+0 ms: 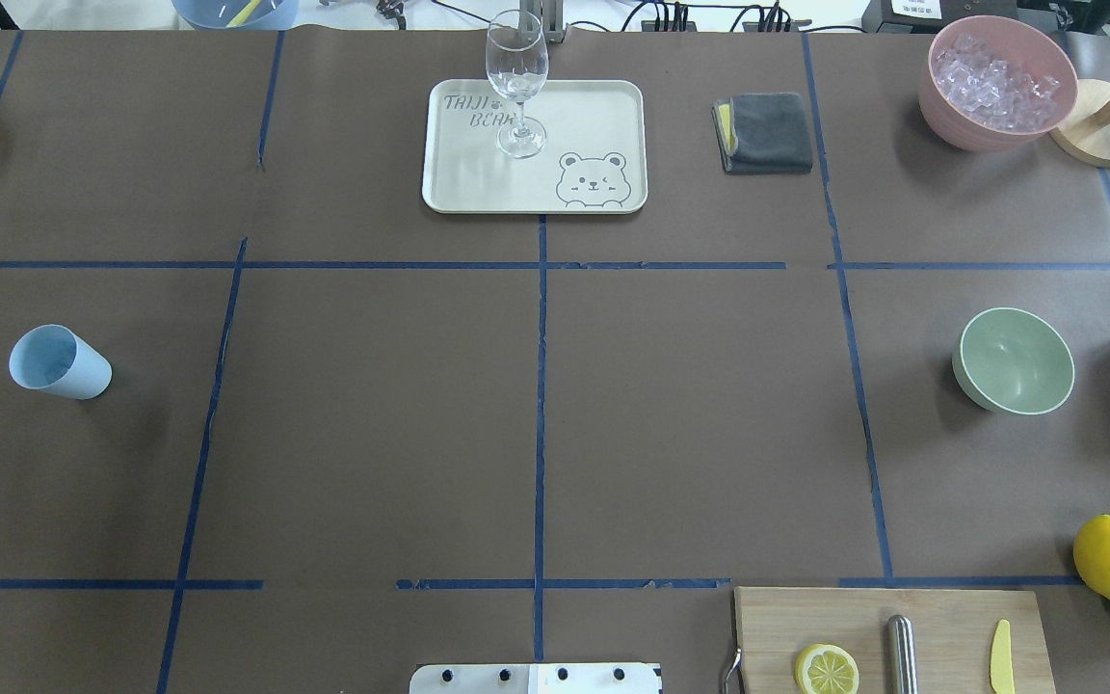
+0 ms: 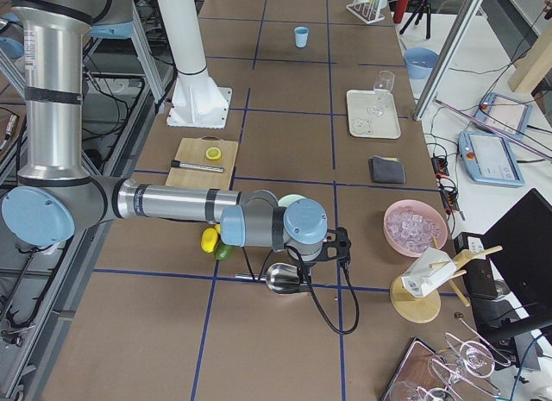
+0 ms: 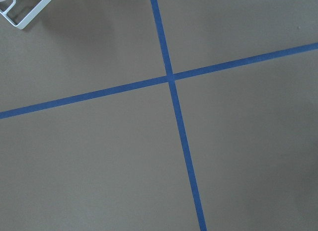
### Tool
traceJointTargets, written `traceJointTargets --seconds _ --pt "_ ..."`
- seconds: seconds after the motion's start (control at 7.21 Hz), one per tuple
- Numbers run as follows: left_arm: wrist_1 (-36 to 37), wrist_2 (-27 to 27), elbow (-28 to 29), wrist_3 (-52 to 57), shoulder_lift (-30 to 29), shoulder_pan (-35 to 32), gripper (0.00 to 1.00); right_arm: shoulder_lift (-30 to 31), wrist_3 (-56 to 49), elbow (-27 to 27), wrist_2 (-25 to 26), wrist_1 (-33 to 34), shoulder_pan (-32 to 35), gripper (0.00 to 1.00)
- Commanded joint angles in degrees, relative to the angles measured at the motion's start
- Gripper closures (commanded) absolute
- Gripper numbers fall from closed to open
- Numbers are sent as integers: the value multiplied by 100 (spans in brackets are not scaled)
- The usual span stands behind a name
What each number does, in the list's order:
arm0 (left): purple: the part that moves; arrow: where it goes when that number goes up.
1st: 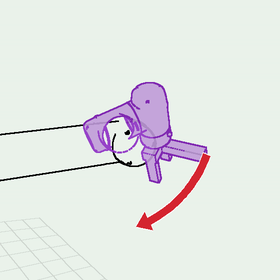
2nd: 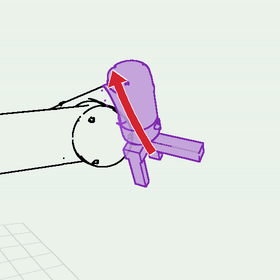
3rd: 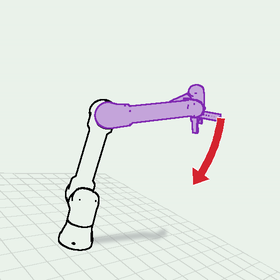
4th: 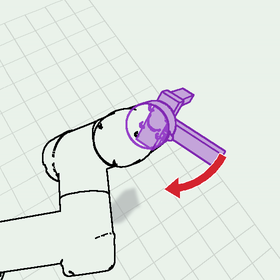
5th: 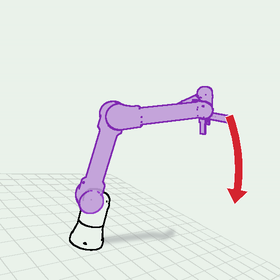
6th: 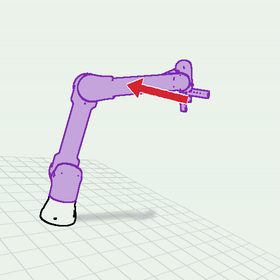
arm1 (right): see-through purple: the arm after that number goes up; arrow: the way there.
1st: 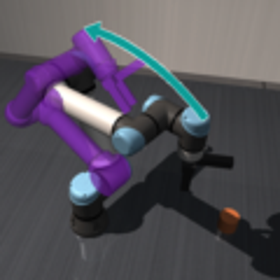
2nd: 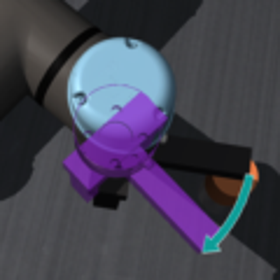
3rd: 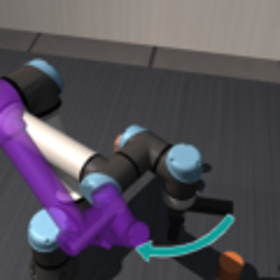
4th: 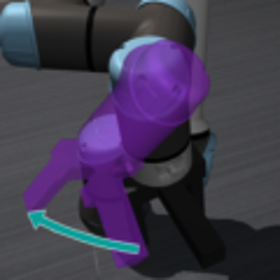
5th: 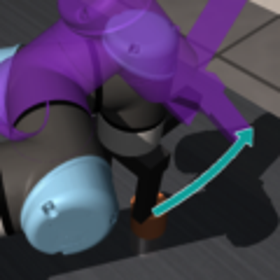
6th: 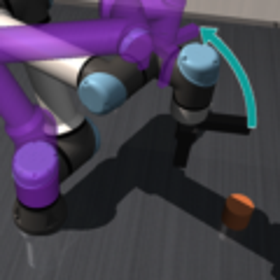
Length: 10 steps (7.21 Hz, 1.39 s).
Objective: Pour ice into bowl
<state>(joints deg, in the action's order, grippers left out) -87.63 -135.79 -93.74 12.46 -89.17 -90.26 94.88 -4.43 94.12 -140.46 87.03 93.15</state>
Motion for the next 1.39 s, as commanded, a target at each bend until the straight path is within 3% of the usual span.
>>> traceJointTargets --seconds 0.0,0.42,0.69,0.83,0.97,1.11,1.25 --pt "-9 0 -21 -16 5 0 0 22 21 45 1 -10 1 0" --pt "-35 44 -625 -25 -90 9 0 -205 589 256 -51 33 -34 0" --pt "-480 0 -1249 -216 -162 18 0 -322 986 239 -209 -10 -69 0" --pt "-779 35 -1687 -1166 -92 139 0 -321 1379 247 -567 -28 -330 0" --pt "-1356 70 -2004 -1550 300 323 0 -347 2523 326 -562 -332 -716 0" --pt "-2241 157 -2095 -2398 600 612 0 -286 3570 318 -257 -1327 -1215 0" --pt "-3172 637 -2148 -3181 977 1050 0 -103 4407 292 277 -2277 -1821 0"
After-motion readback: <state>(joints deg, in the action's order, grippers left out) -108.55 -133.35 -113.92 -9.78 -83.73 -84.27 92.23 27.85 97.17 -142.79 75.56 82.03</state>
